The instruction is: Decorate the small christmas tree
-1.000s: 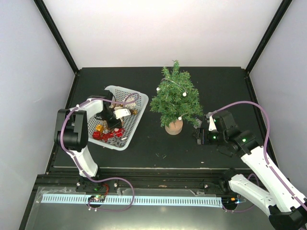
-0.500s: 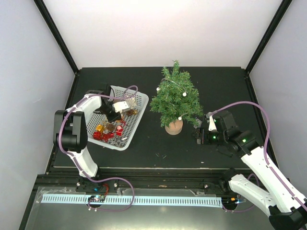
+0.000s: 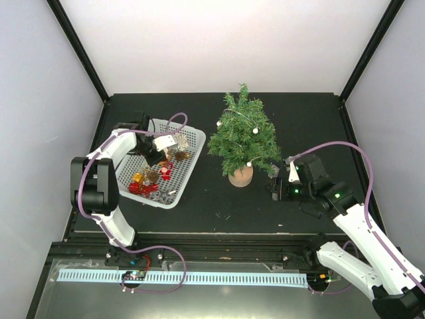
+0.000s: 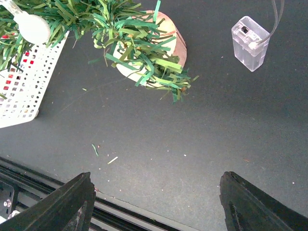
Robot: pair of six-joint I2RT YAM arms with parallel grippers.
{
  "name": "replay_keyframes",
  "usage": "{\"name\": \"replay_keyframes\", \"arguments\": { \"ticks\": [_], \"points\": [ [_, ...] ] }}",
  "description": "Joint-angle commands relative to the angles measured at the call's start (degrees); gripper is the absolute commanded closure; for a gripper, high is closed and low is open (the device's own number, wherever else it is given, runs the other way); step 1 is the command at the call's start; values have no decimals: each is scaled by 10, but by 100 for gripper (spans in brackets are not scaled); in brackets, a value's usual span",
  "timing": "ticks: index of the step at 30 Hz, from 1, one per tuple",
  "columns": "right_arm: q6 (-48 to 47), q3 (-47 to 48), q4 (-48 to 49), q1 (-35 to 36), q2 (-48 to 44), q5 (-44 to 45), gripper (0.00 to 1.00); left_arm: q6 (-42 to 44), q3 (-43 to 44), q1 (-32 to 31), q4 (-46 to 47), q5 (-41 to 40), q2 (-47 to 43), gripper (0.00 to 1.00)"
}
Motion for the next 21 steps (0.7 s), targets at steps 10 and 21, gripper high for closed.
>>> {"name": "replay_keyframes", "arguments": {
  "ticks": [10,21],
  "points": [
    [8,-15,25,1,-3,-10,28,-73,-9,14,94,-22,-7,58],
    [7,-20,31,1,5,-16,28,-33,-27,12,74,17,-19,64]
  ]
}}
